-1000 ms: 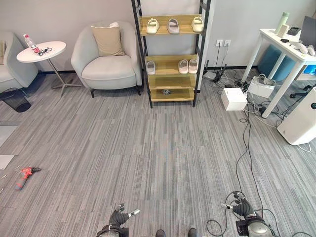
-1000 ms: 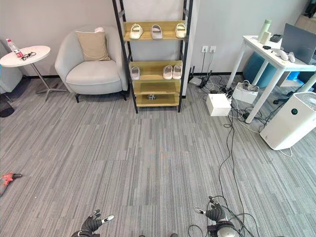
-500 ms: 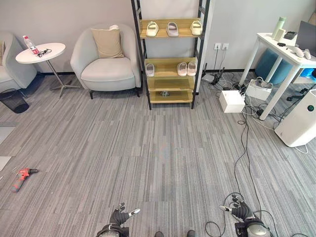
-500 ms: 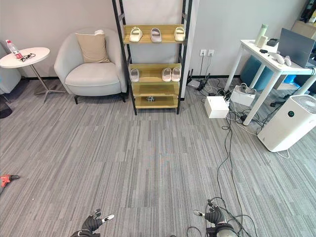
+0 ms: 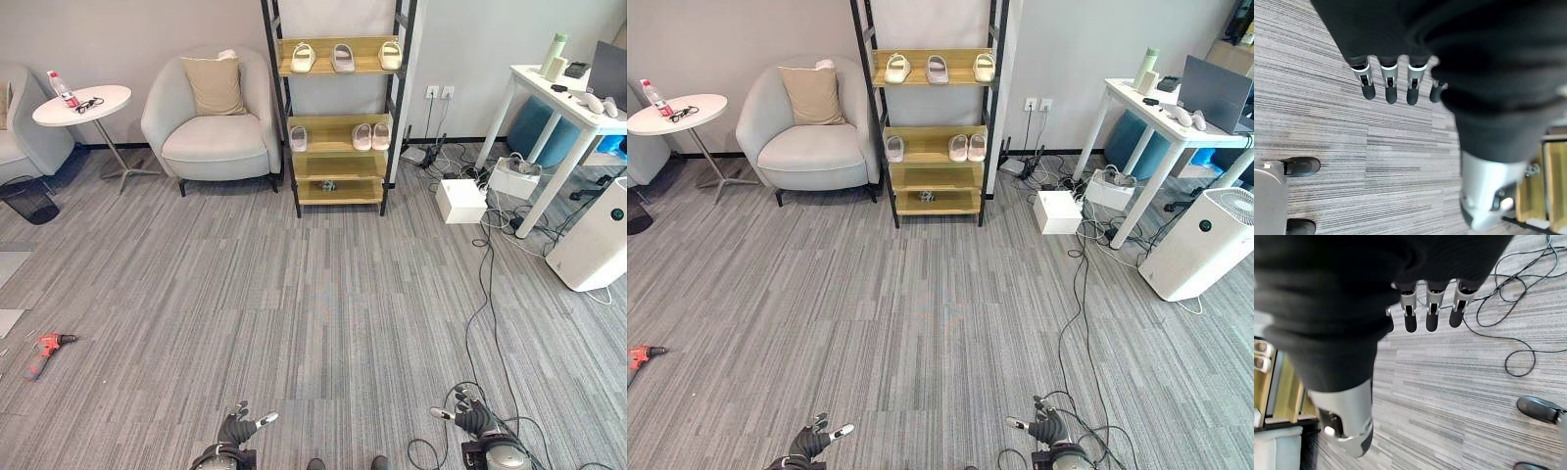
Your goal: Arrange the slippers neatly on the shoe rack.
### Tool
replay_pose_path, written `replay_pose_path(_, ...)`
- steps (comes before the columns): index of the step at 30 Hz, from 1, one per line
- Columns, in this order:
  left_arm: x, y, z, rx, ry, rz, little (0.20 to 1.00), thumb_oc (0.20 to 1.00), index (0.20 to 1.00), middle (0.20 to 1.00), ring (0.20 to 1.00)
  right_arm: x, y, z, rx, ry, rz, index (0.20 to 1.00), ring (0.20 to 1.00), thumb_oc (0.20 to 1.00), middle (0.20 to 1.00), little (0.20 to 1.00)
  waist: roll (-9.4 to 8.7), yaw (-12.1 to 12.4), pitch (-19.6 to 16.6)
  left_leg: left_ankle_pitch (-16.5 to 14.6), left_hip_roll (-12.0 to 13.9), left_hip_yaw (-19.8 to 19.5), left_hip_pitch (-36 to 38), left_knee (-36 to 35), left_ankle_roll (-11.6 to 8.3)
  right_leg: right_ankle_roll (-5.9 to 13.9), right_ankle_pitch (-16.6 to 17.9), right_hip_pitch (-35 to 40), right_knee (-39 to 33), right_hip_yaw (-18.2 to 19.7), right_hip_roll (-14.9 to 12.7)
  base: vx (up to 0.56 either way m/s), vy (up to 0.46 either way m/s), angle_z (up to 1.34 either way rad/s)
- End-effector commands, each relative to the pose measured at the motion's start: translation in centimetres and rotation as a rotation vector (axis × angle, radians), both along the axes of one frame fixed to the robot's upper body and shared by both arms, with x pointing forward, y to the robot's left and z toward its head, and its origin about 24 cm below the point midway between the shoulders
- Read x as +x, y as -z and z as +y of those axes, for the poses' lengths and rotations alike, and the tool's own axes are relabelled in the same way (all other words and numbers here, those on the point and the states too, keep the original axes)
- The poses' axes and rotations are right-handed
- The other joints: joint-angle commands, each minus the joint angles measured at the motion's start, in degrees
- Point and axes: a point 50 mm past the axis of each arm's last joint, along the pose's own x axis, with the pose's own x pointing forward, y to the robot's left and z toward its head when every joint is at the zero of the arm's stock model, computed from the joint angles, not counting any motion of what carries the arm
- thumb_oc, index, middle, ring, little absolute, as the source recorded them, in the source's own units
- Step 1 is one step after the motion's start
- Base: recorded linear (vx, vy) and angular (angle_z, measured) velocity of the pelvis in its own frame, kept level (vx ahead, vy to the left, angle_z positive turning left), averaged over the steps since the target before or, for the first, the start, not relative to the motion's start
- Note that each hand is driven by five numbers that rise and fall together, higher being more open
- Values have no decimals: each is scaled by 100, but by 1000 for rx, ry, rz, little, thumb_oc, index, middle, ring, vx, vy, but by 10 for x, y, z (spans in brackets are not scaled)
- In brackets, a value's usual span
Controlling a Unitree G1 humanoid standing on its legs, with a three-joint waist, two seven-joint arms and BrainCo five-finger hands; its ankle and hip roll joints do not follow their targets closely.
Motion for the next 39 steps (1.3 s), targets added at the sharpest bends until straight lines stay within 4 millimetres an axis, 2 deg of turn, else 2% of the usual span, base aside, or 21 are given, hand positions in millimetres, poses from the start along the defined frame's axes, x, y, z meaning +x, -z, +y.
replay_pose_path(1, 29, -11, 1, 8, 18, -85, 1000, 1000, 1000, 1000, 1000, 21, -9, 1, -7, -34, -65, 1000, 1000, 1000, 1000, 1000, -142, 9, 200, -360, 218, -125, 95, -6, -324, 561, -649, 259, 7, 28, -475, 17, 17, -3)
replay_pose_path(8, 31, -16, 11, 15, 6, -112, 1000, 1000, 1000, 1000, 1000, 29, -14, -3, -18, -48, -82, 1000, 1000, 1000, 1000, 1000, -209, 29, 389, -389, 142, -107, -62, 90, -219, 590, -636, 151, 73, 58, -557, 28, 58, -1)
replay_pose_path(10, 32, -17, 16, 9, -26, -122, 1000, 1000, 1000, 1000, 1000, 34, -18, -4, -17, -47, -103, 1000, 1000, 1000, 1000, 1000, -210, 37, 477, -471, 81, -123, -274, 305, -114, 635, -805, -174, 681, 82, -665, -20, 196, 0)
replay_pose_path(11, 36, -20, 20, -2, -66, -143, 1000, 1000, 1000, 1000, 1000, 40, -22, -3, -8, -45, -126, 1000, 1000, 1000, 1000, 1000, -194, 15, 588, -520, 1, -180, -419, 431, -20, 718, -863, -613, 1427, 155, -731, -46, 188, -6)
replay_pose_path(12, 36, -20, 20, -2, -66, -143, 1000, 1000, 1000, 1000, 1000, 40, -22, -3, -8, -45, -126, 1000, 1000, 1000, 1000, 1000, -199, 16, 581, -522, -5, -178, -433, 439, -18, 720, -875, -636, 1452, 160, -738, -23, 207, -2)
replay_pose_path(15, 38, -22, 23, -21, -115, -156, 1000, 1000, 1000, 1000, 1000, 41, -21, 0, 2, -40, -127, 1000, 1000, 1000, 1000, 1000, -151, -53, 751, -619, -66, -182, -367, 454, 126, 812, -641, -1231, 2661, 256, -878, 42, 172, 8)
replay_pose_path(16, 38, -21, 23, -27, -129, -157, 1000, 1000, 1000, 1000, 1000, 40, -20, 2, 7, -39, -124, 1000, 1000, 1000, 1000, 1000, -124, -84, 828, -657, -61, -166, -286, 443, 151, 823, -509, -1378, 2988, 279, -880, 181, 155, -5)
replay_pose_path(17, 39, -22, 24, -27, -130, -163, 1000, 1000, 1000, 1000, 1000, 38, -19, 2, 10, -39, -118, 1000, 1000, 1000, 1000, 1000, -109, -117, 900, -709, -60, -193, -113, 367, 141, 803, -452, -1730, 3127, 324, -754, 163, 100, -8)
replay_pose_path(19, 41, -23, 24, -32, -133, -173, 1000, 1000, 1000, 1000, 1000, 37, -19, 1, 7, -40, -113, 1000, 1000, 1000, 1000, 1000, -122, -135, 957, -741, -76, -209, 12, 309, 127, 784, -474, -1849, 2949, 272, -691, 235, -8, 2)
replay_pose_path(20, 46, -26, 24, -34, -134, -194, 1000, 1000, 1000, 1000, 1000, 39, -20, -2, 0, -34, -121, 1000, 1000, 1000, 1000, 1000, -189, -194, 1017, -833, -147, -253, 234, 192, 85, 750, -338, -2008, 2148, 111, -644, 273, -56, 7)
replay_pose_path(21, 46, -26, 23, -35, -134, -194, 1000, 1000, 1000, 1000, 1000, 39, -20, -2, -1, -34, -121, 1000, 1000, 1000, 1000, 1000, -174, -200, 1036, -838, -130, -261, 266, 182, 81, 748, -338, -1969, 2128, 96, -629, 385, -131, 7)
replay_pose_path(22, 48, -25, 24, -35, -145, -185, 1000, 1000, 1000, 1000, 1000, 38, -20, -3, -4, -29, -119, 1000, 1000, 1000, 1000, 1000, -244, -255, 1024, -948, -151, -312, 492, 95, 40, 757, -180, -2060, 1537, -90, -606, 200, -78, 2)
replay_pose_path(26, 48, -23, 24, -33, -139, -163, 1000, 1000, 1000, 1000, 1000, 27, -16, -8, 1, 5, -98, 1000, 1000, 1000, 1000, 1000, -228, -419, 883, -1109, -23, -451, 719, 137, -98, 704, -249, -1879, 1336, -72, -524, 296, -129, 13)
replay_pose_path(28, 49, -23, 24, -26, -137, -163, 1000, 1000, 1000, 1000, 1000, 22, -14, -11, 13, 34, -88, 1000, 1000, 1000, 1000, 1000, -212, -462, 762, -1163, 92, -372, 713, 265, -186, 548, -321, -1740, 1322, -94, -401, 337, -185, 58)
replay_pose_path(30, 47, -22, 25, -31, -137, -154, 1000, 1000, 1000, 1000, 1000, 16, -15, -18, 16, 61, -87, 1000, 1000, 1000, 1000, 1000, -183, -530, 648, -1045, 242, -306, 551, 911, -402, 375, -477, -1502, 1240, -161, -269, 333, -203, 26)
replay_pose_path(31, 49, -23, 26, -31, -135, -158, 1000, 1000, 1000, 1000, 1000, 15, -15, -22, 18, 70, -91, 1000, 1000, 1000, 1000, 1000, -188, -535, 669, -852, 273, -281, 397, 1373, -519, 303, -544, -1364, 1211, -163, -214, 275, -203, 19)
replay_pose_path(33, 51, -24, 23, -45, -135, -171, 1000, 1000, 1000, 1000, 1000, 13, -17, -27, 6, 68, -93, 1000, 1000, 1000, 1000, 1000, -241, -461, 775, -561, 207, -358, -15, 2190, -598, 171, -650, -1119, 1120, -98, -180, 235, -203, 14)
replay_pose_path(34, 52, -24, 23, -53, -157, -178, 1000, 1000, 1000, 1000, 1000, 15, -21, -30, 2, 67, -110, 1000, 1000, 1000, 1000, 1000, -311, -378, 856, -191, 81, -521, -357, 2934, -670, 49, -704, -961, 1066, -16, -174, 247, -198, -15)
replay_pose_path(37, 51, -24, 23, -57, -166, -177, 1000, 1000, 1000, 1000, 1000, 16, -21, -30, 0, 62, -106, 1000, 1000, 1000, 1000, 1000, -361, -316, 874, -129, 91, -502, -638, 3098, -625, -11, -816, -817, 1019, 44, -170, 196, -112, -26)
replay_pose_path(38, 51, -22, 22, -58, -166, -164, 1000, 1000, 1000, 1000, 1000, 17, -21, -31, -5, 67, -106, 1000, 1000, 1000, 1000, 1000, -444, -242, 905, -255, 133, -350, -1069, 2969, -539, -6, -899, -620, 927, 92, -213, 232, -96, -21)
replay_pose_path(39, 51, -22, 22, -58, -166, -164, 1000, 1000, 1000, 1000, 1000, 17, -21, -31, -5, 67, -106, 1000, 1000, 1000, 1000, 1000, -436, -232, 916, -278, 144, -344, -1065, 2994, -538, -6, -905, -610, 930, 98, -203, 249, -74, -6)
